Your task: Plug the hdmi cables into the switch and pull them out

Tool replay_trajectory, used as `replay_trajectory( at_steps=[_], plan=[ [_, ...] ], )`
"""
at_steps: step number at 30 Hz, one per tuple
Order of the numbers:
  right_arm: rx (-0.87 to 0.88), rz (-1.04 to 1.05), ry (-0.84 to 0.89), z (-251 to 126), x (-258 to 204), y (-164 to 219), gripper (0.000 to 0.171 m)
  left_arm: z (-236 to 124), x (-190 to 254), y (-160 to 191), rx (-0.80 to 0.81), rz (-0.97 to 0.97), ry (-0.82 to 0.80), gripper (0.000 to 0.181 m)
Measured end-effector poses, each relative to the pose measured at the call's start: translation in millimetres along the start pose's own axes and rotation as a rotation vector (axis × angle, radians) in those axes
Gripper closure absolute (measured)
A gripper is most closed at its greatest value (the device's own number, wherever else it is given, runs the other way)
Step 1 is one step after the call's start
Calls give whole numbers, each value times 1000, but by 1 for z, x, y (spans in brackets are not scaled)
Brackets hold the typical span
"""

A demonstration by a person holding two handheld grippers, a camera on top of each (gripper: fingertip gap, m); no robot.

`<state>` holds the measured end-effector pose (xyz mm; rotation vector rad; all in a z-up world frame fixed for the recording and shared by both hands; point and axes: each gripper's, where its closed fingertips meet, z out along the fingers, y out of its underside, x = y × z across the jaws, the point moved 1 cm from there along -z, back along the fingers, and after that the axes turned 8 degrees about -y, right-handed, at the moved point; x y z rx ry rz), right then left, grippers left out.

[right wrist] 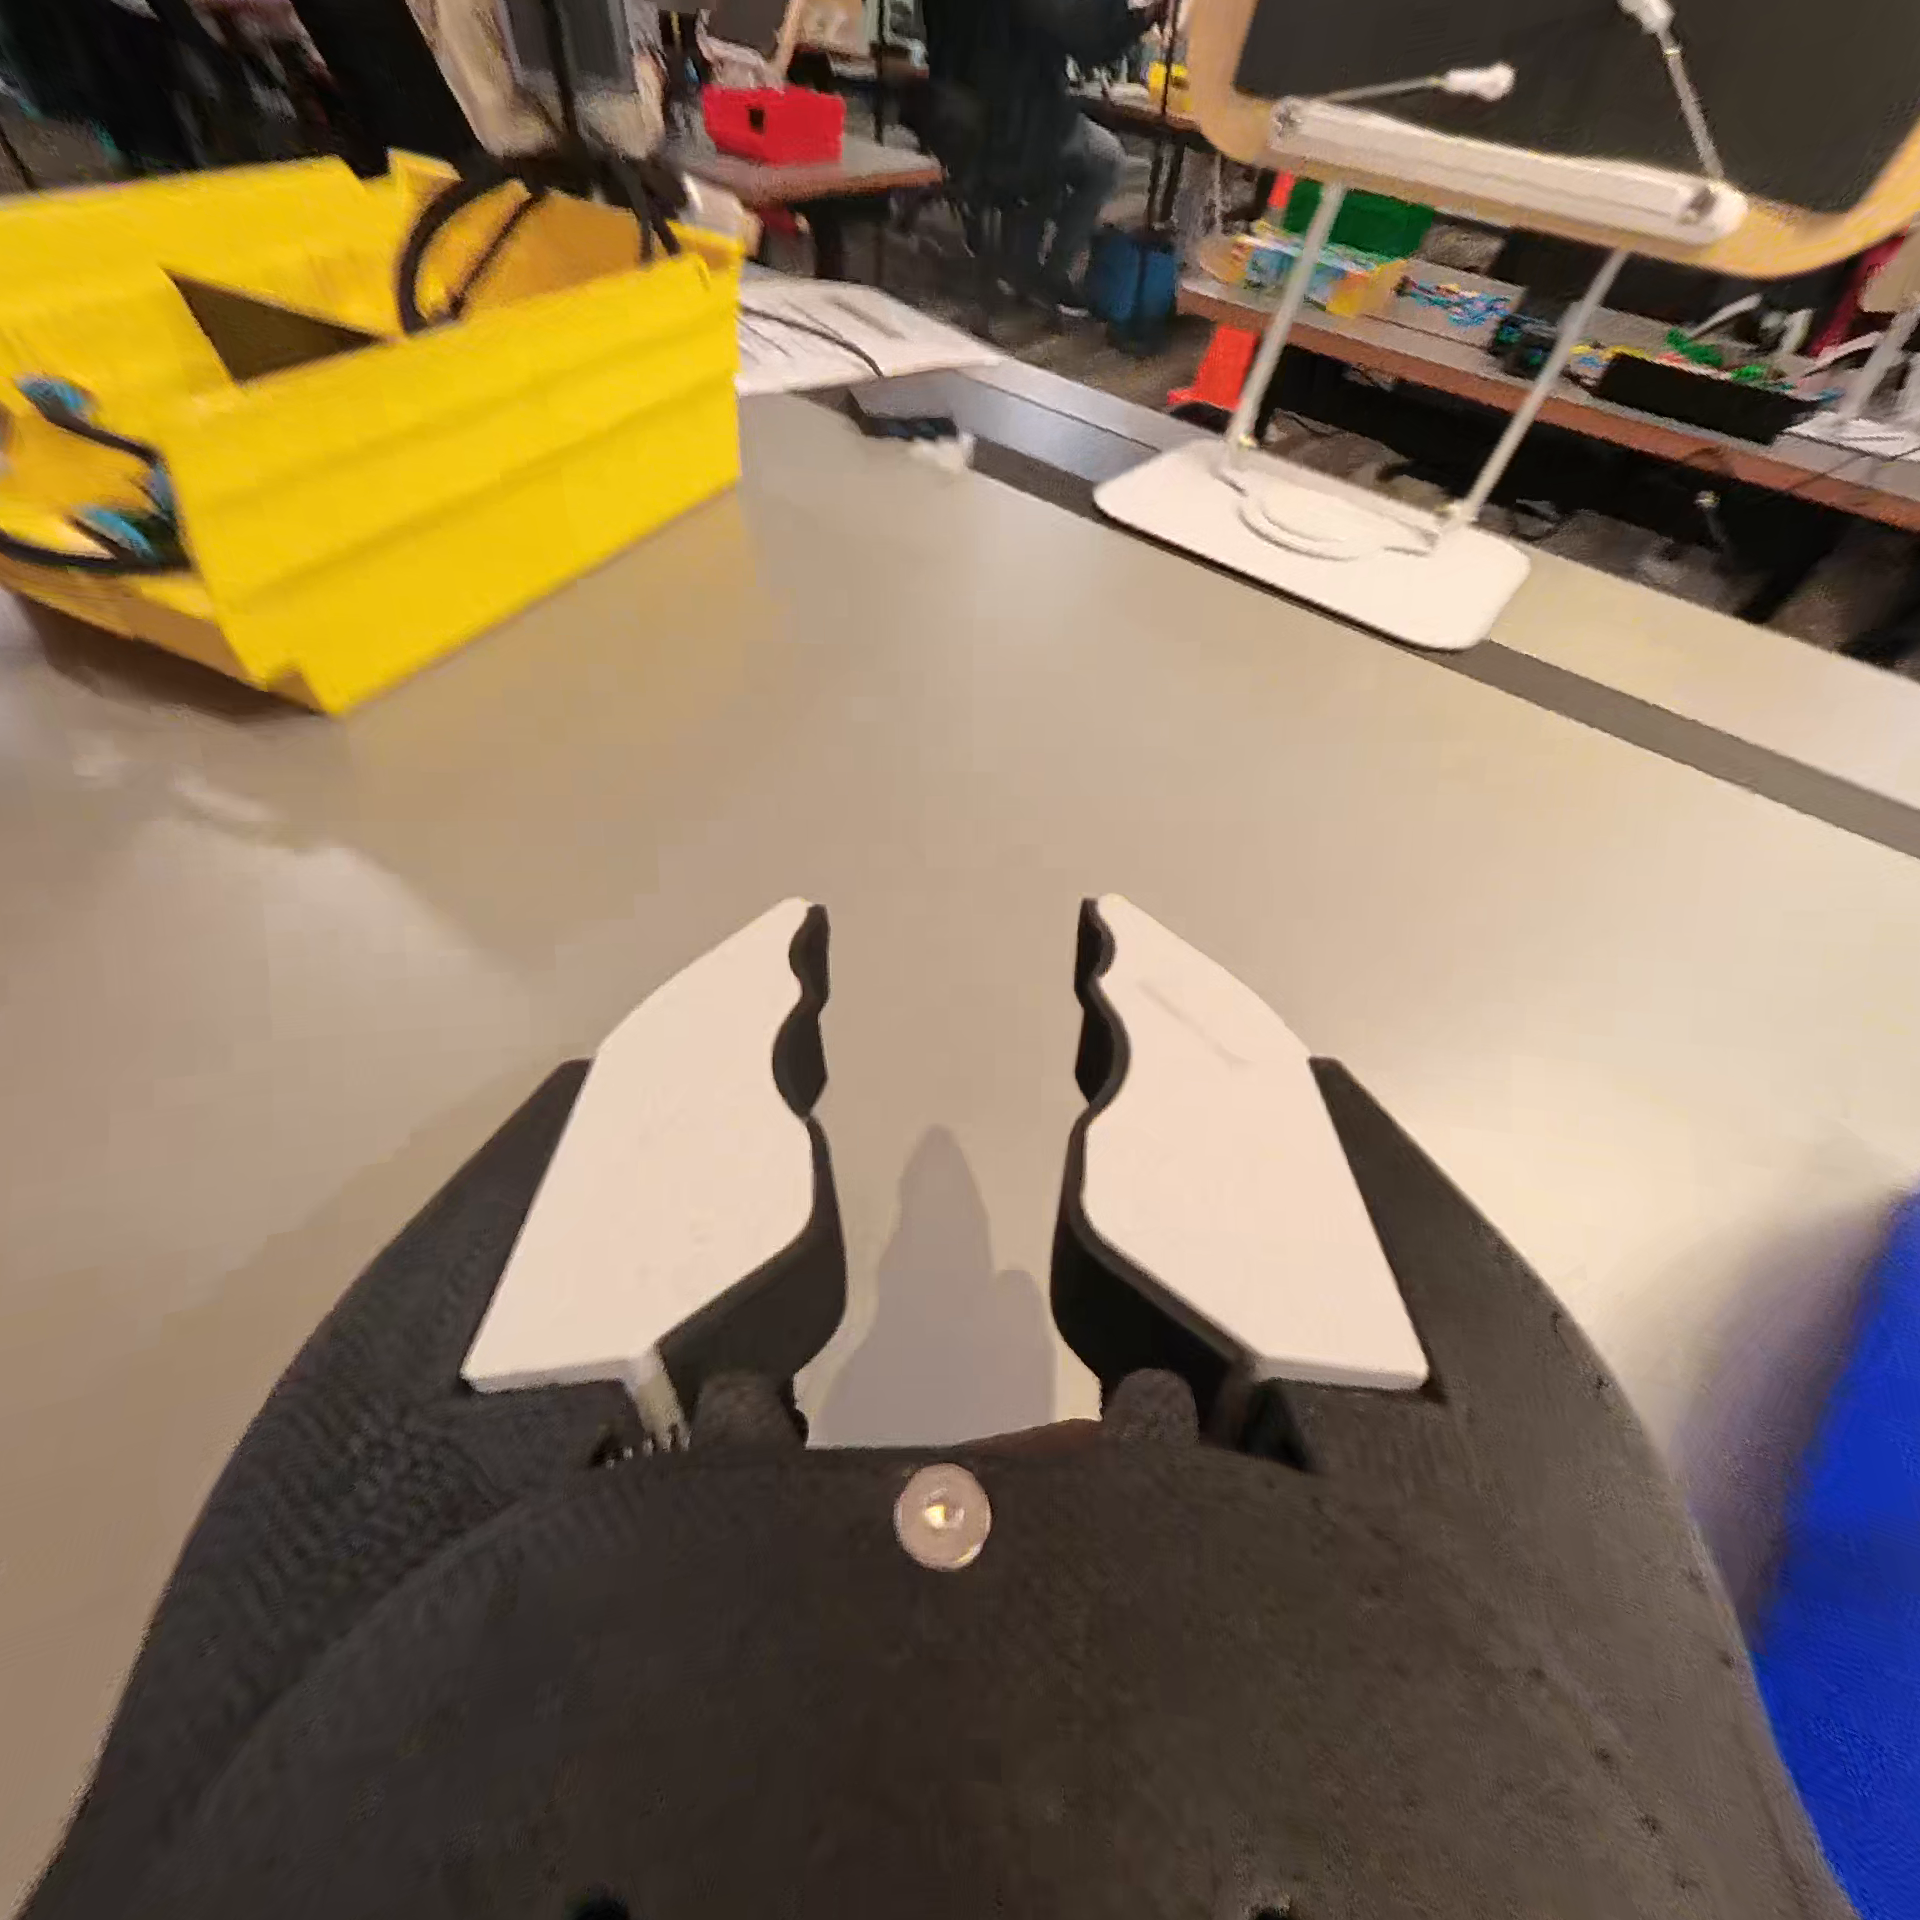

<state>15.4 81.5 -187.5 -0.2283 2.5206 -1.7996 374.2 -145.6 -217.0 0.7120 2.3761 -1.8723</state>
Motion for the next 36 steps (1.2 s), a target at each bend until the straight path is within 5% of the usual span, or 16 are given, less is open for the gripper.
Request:
replay_trajectory(
  at_steps=[5,13,21,25,29,36],
  plan=[
    [144,177,-31,20,-63,-3,127,0,1,0,1,12,-3,123],
    [415,320,93,-50,-89,-3,132,-2,5,-1,24,58,-13,123],
    [345,227,32,-49,-109,9,126,-10,19,-4,61,65,110,120],
    [196,67,81,-65,-82,20,122,-27,36,-16,156,53,216,119],
    [106,-115,307,-104,-14,8,120,-44,62,-31,202,1,330,124],
    [-231,-156,512,-150,74,39,112,-37,93,-25,157,112,338,126]
  ],
)
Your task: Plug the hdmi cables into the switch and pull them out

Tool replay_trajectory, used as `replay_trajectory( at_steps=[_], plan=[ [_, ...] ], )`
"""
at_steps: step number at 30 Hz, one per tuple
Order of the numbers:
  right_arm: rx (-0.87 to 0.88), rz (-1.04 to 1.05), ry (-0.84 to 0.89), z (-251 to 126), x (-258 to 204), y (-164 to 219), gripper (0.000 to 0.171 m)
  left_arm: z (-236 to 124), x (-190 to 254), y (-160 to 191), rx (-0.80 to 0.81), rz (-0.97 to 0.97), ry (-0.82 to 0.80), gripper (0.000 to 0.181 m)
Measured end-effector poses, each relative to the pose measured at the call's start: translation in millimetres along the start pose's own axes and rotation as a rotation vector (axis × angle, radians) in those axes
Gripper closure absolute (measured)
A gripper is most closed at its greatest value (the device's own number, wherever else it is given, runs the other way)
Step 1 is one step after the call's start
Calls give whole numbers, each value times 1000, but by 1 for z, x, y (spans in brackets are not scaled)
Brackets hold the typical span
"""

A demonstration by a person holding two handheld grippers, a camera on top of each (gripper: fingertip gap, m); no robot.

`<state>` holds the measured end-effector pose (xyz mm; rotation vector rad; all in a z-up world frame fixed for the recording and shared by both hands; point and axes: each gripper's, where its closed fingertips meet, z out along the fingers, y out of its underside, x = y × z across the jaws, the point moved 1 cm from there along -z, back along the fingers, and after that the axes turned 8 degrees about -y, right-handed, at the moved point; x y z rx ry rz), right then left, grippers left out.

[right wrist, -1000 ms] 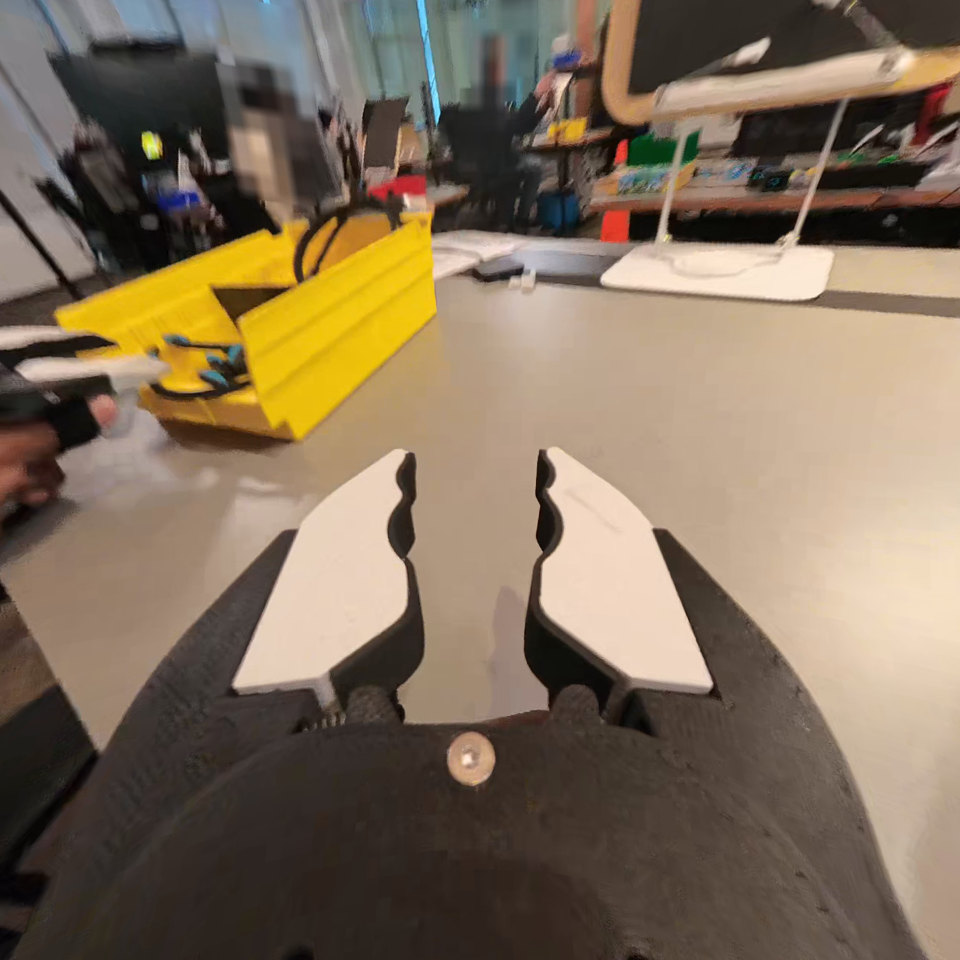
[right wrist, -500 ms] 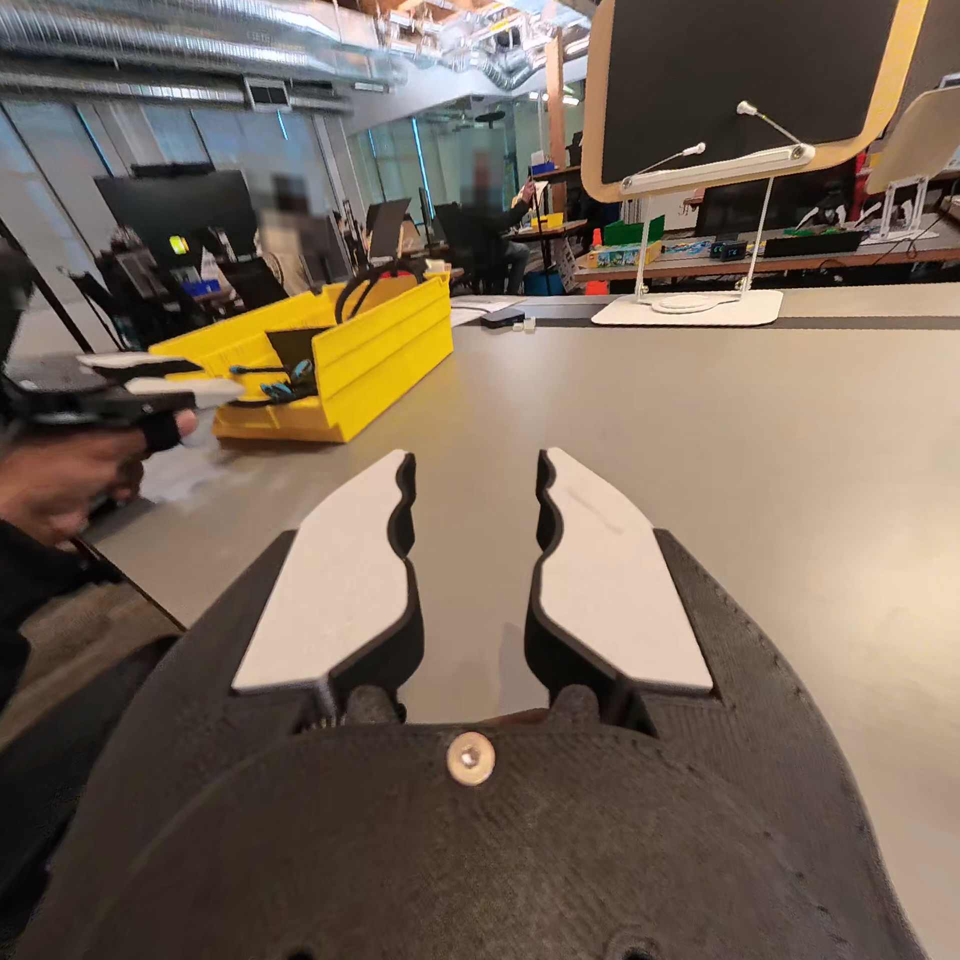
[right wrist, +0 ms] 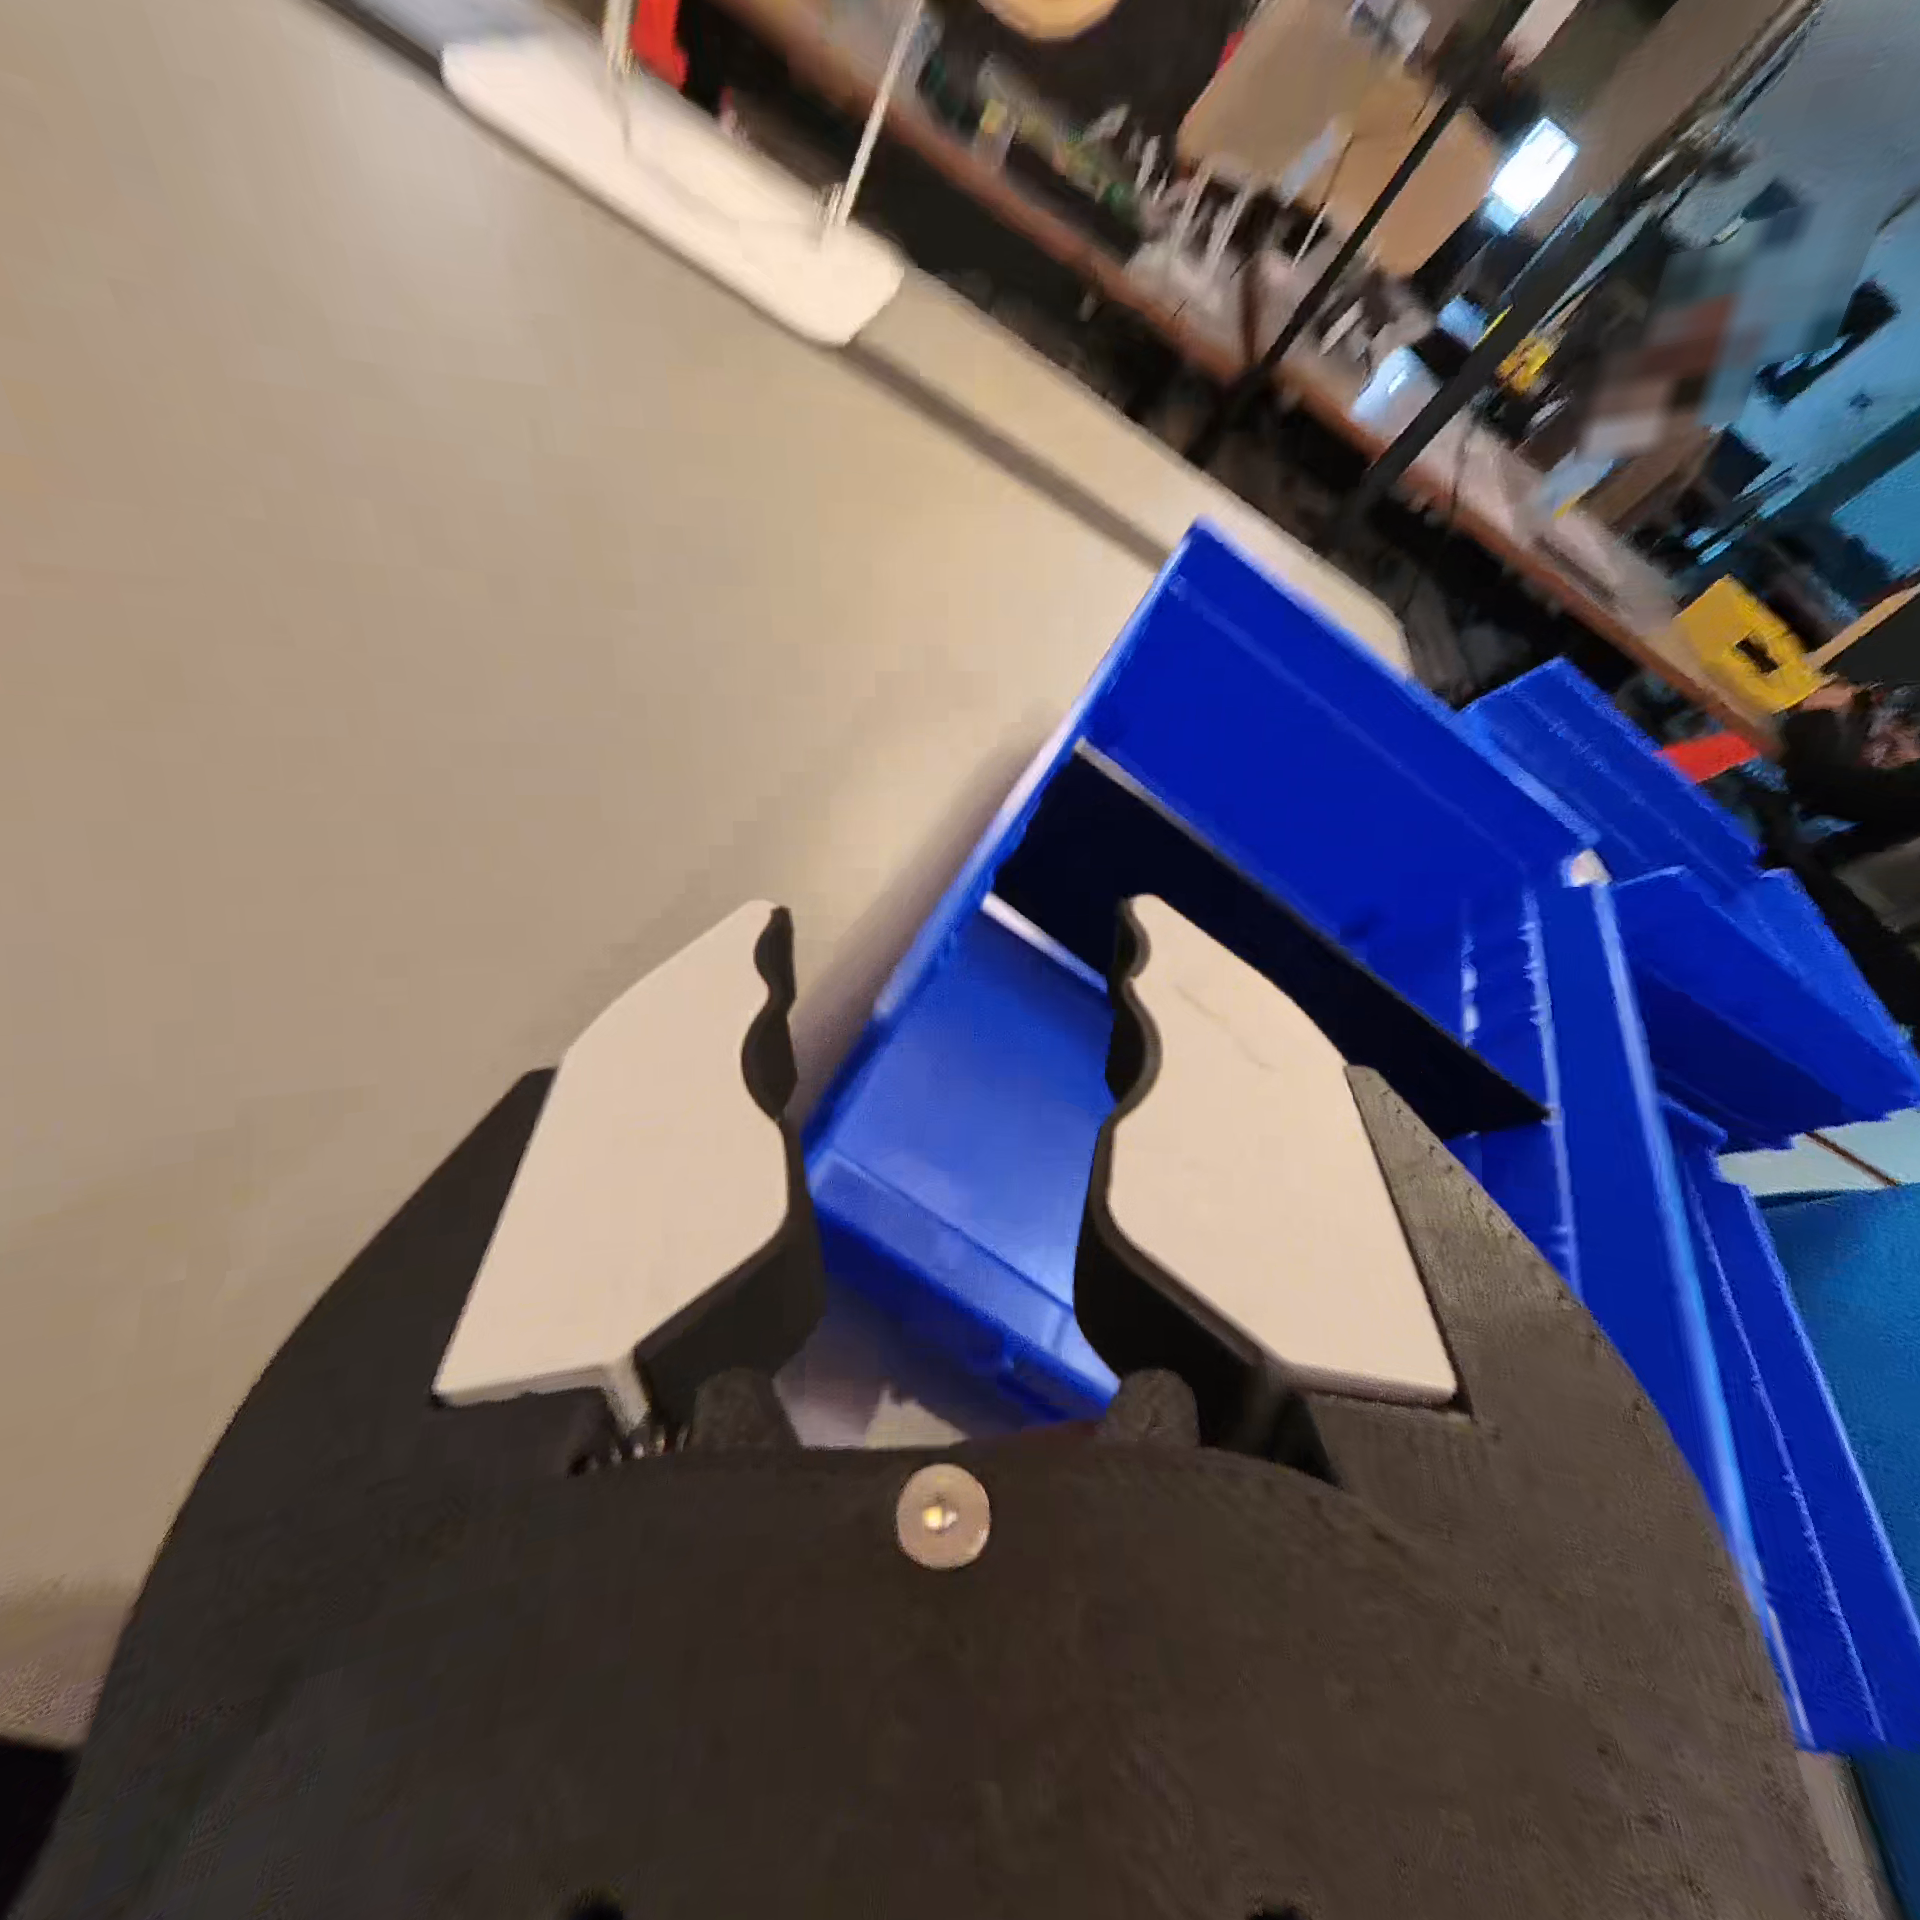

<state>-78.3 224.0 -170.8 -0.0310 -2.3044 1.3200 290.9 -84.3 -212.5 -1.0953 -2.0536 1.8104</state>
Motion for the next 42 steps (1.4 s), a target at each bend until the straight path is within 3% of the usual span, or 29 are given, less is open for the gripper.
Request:
replay_trajectory(
  at_steps=[2,6,9,20,28,32,37,42],
  plan=[
    [-84,2,-65,8,-3,18,119,3,4,2,-10,57,-23,126],
    [-116,13,-144,20,-9,32,150,11,10,8,-53,149,-34,133],
    [-126,-20,-99,25,1,36,153,14,11,8,-43,167,-17,141],
    [-94,-24,-85,39,31,43,155,17,-15,17,-35,208,58,148],
    [-96,-52,-119,28,44,50,154,10,-37,36,-124,200,112,157],
    [-46,-54,-127,11,45,29,152,-5,-30,24,-70,107,193,146],
    [50,-81,-233,-4,13,-6,151,-22,-43,-12,38,-40,202,145],
    [74,-63,-379,23,-35,-15,150,-8,-77,-29,-11,-162,89,145]
  ],
)
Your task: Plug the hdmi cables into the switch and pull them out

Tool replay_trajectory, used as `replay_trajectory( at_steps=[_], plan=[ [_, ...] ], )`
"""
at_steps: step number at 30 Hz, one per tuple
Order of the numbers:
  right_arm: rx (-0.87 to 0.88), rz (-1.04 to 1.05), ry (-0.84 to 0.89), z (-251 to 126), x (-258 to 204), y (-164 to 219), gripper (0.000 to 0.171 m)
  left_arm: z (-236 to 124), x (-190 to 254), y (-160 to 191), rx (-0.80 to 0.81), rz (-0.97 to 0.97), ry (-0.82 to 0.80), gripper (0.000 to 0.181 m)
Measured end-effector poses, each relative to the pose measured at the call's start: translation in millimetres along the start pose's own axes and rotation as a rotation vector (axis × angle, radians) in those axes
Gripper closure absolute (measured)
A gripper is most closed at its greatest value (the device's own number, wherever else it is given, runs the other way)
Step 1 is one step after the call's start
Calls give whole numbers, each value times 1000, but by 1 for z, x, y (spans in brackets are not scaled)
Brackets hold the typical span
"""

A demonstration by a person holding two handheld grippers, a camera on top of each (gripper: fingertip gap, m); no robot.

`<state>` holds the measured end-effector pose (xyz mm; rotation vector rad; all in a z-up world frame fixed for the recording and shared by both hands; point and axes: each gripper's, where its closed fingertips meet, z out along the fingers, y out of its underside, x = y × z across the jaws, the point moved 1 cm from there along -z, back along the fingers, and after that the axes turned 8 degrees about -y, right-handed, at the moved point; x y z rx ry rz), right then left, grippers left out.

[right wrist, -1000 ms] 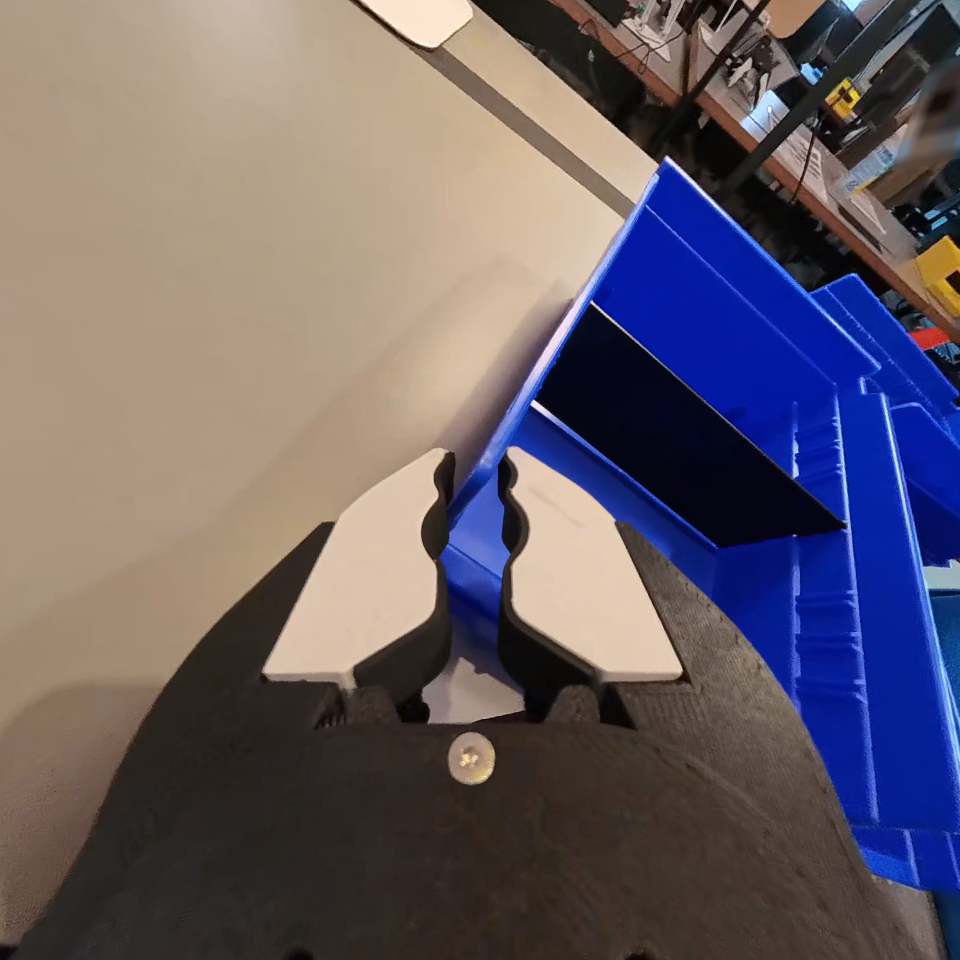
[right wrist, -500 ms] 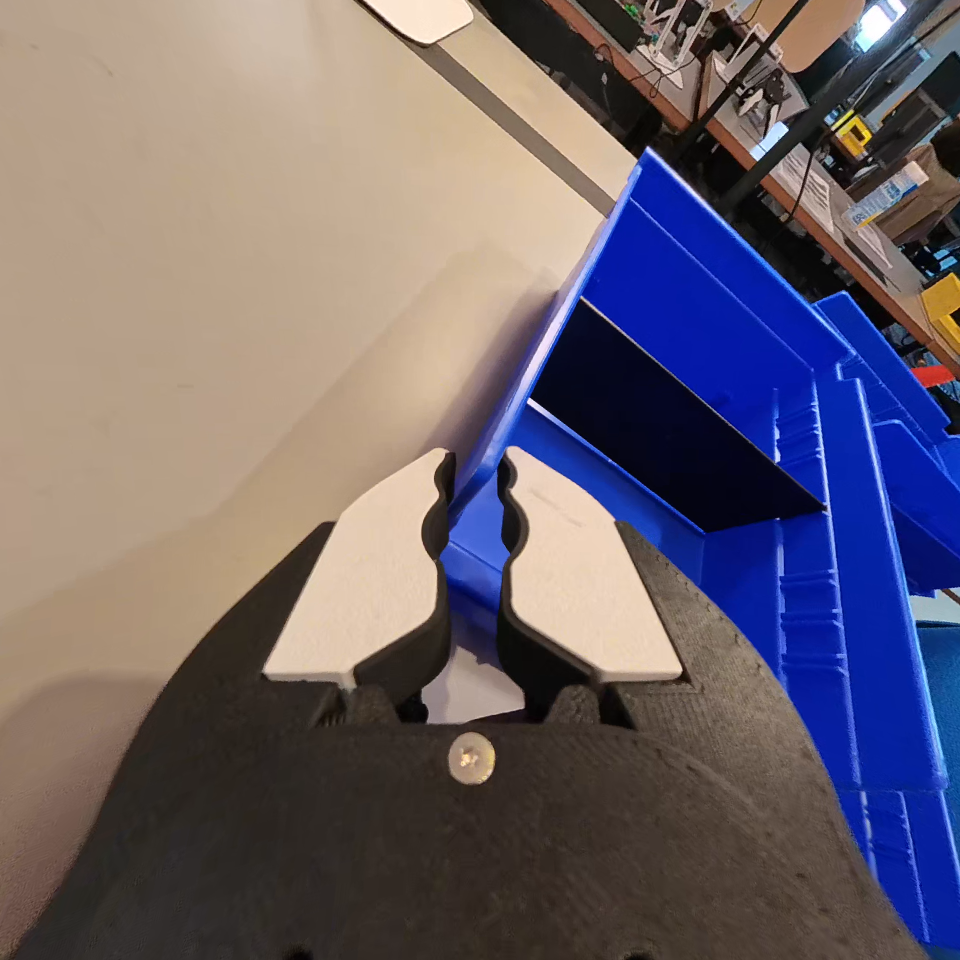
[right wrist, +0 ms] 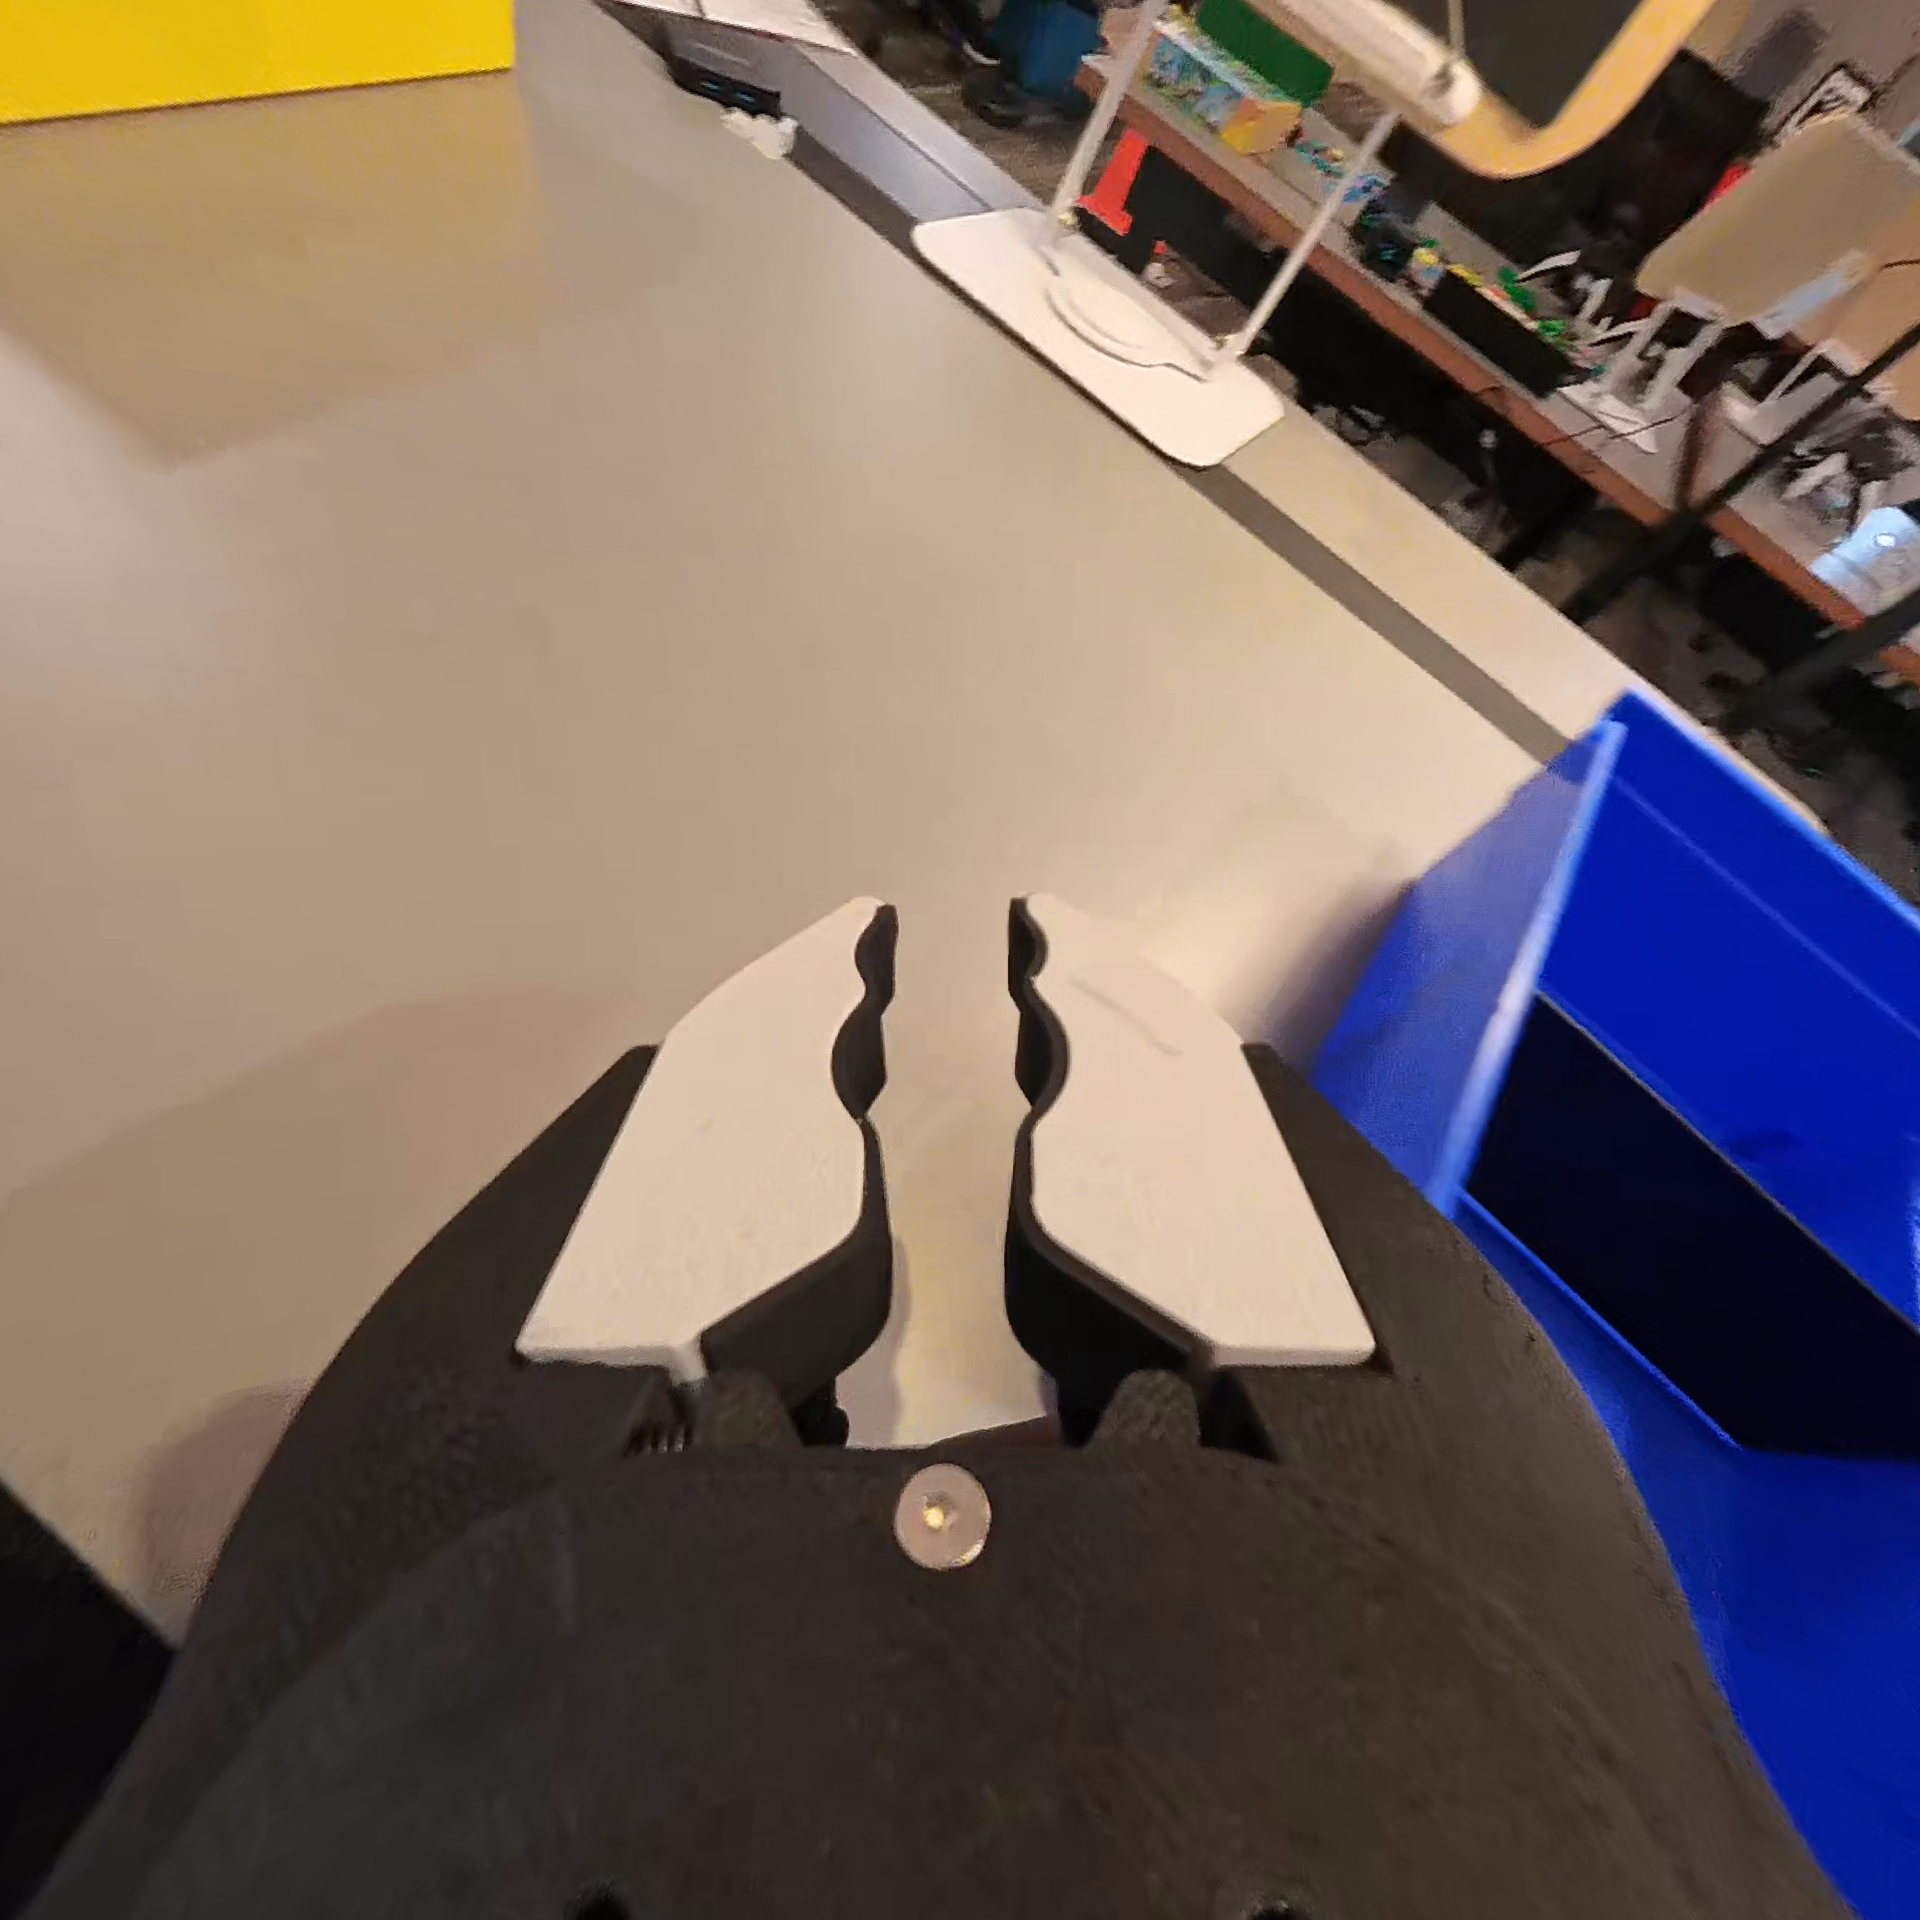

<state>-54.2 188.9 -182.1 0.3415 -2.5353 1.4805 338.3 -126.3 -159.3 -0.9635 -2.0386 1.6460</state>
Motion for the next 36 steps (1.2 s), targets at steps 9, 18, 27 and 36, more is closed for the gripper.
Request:
replay_trajectory(
  at_steps=[9,18,27,36],
  plan=[
    [10,80,-57,61,-5,2,144,77,-47,-45,-143,-127,-23,138],
    [9,143,-73,77,-3,19,142,197,-91,-20,-449,-37,-105,132],
    [-6,120,-79,80,-5,20,141,239,-111,11,-652,142,-217,161],
    [45,79,-77,74,-9,14,141,227,-105,-26,-470,211,-218,174]
  ],
)
